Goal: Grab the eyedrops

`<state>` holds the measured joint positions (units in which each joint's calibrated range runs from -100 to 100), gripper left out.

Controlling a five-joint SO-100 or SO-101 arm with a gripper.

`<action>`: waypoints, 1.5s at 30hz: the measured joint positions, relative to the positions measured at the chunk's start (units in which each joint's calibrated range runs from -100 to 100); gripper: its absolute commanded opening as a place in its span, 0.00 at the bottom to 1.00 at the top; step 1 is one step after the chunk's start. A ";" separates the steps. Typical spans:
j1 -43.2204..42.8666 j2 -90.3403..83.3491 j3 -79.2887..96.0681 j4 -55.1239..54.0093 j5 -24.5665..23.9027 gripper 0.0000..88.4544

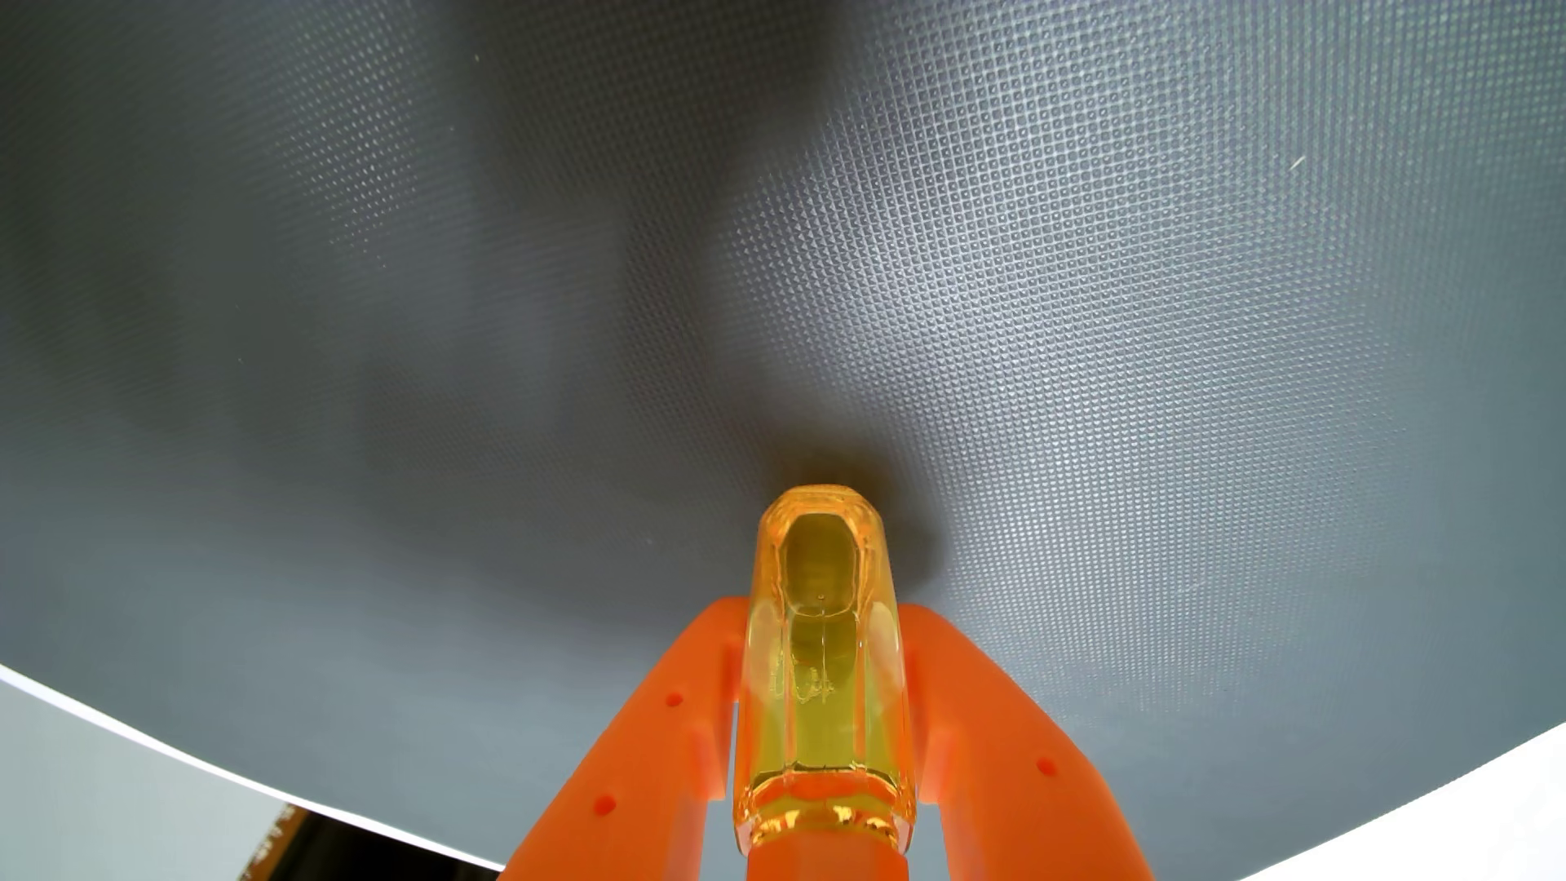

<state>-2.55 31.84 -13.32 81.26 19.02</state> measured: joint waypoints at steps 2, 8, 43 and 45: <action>0.00 0.00 0.00 0.00 -0.47 0.01; 0.15 0.00 -2.53 0.87 -2.67 0.01; 5.92 -0.08 -29.44 17.70 -12.97 0.01; 5.54 -1.19 -29.16 17.70 -12.97 0.01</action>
<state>3.00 30.65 -42.48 98.95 6.04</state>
